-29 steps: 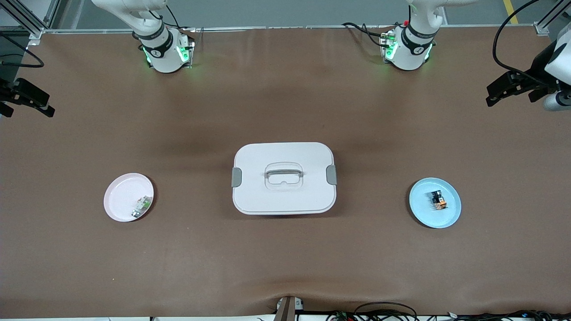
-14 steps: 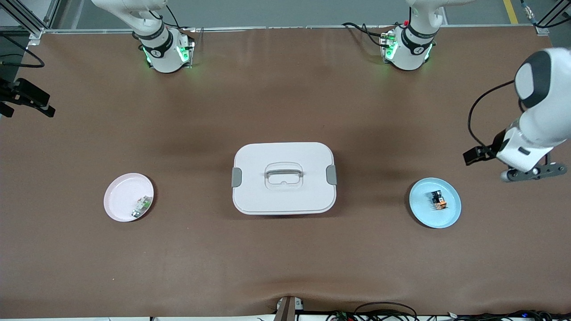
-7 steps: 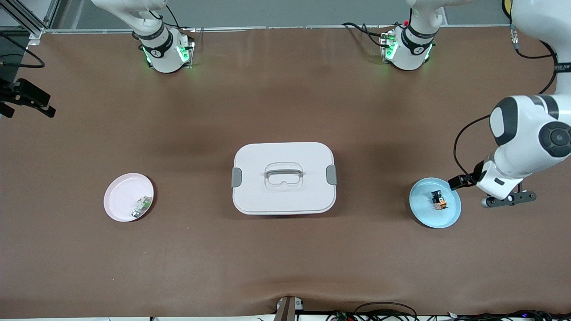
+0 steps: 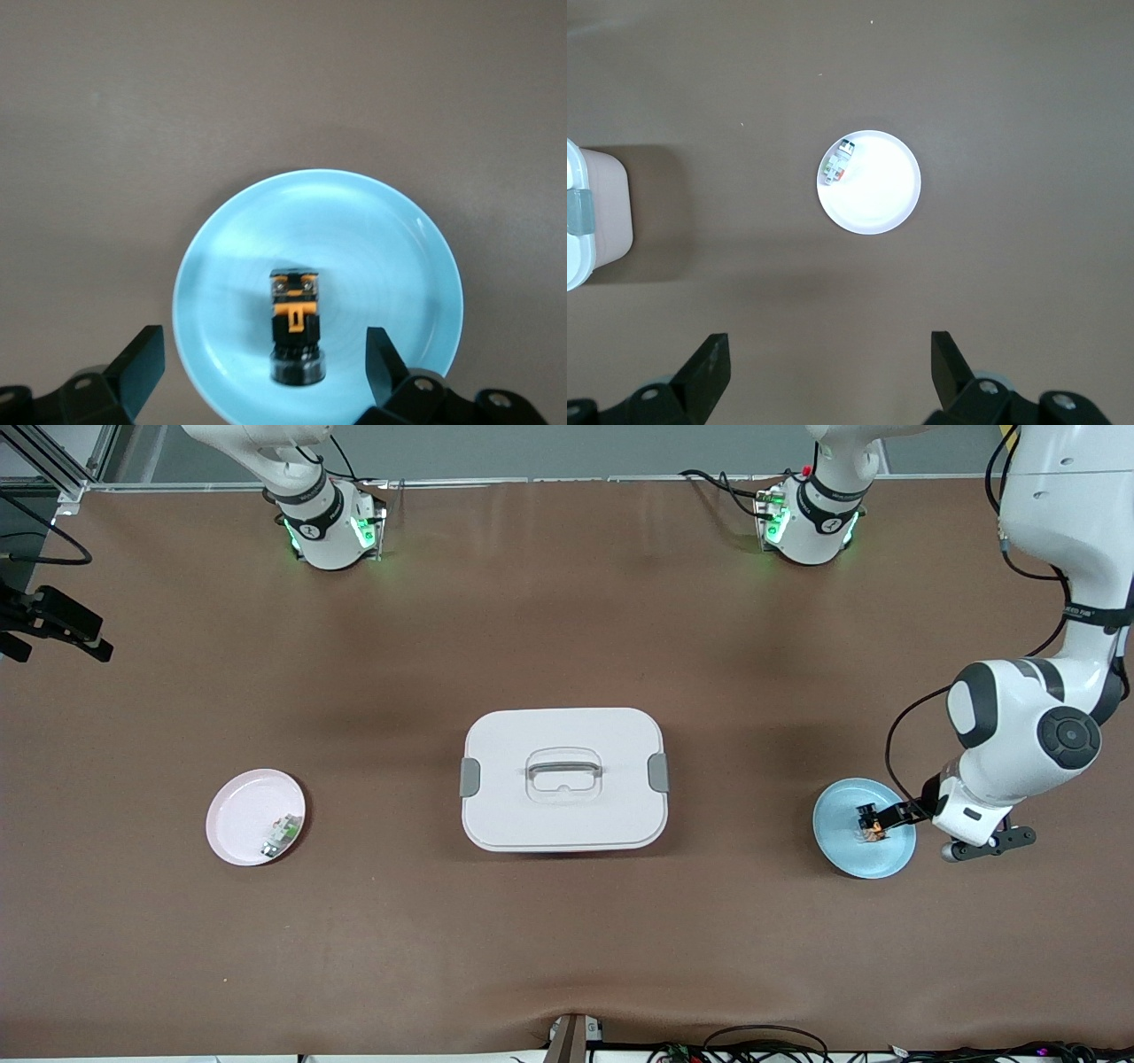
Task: Transfer orange switch to right arm and place
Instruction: 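Reach the left gripper down to the orange switch on the blue plate, then close the left gripper on the orange switch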
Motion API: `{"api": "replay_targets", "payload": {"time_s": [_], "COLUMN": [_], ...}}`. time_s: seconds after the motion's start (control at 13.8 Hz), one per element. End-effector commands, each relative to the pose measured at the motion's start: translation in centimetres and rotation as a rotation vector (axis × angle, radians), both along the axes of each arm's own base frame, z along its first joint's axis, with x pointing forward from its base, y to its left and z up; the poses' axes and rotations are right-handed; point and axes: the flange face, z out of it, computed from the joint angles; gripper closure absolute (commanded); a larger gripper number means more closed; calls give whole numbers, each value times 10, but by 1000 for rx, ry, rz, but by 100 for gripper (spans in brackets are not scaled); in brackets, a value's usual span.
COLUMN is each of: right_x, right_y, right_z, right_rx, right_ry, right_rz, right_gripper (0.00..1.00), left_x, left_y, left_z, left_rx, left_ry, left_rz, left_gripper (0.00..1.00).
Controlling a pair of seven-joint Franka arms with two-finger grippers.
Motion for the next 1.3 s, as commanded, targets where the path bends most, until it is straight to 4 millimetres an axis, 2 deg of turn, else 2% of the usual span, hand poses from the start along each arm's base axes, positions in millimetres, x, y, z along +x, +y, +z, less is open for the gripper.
{"api": "replay_targets", "payload": {"time_s": [0.0,0.14,0.43,0.72,0.87,1.08,1.23], "right_x": [2,2,4,4,4,4,4], "right_y": [-1,-1,0,0,0,0,0], "right_z": [2,2,-1,-1,-1,-1,-1], "right_rx": [0,0,0,0,0,0,0], "right_ry": [-5,-5,1,1,1,1,1], "right_rz": [-6,-6,-5,-5,-5,-5,-5], "right_gripper": [0,0,0,0,0,0,0], "left_x": [6,7,9,10,10,10,10], "left_y": [-4,-7,-8,-14,-19,-7,-8], "left_z": [-12,-14,-32,-26,-25,-23,-16], "left_rx": [-18,-20,-22,-10,-3,24,36], "left_ry": [-24,-27,-41,-48,-50,-57,-65], "left_rz": [21,17,21,-32,-127,-356,-452], "left_gripper": [4,7,12,14,14,12,12]}}
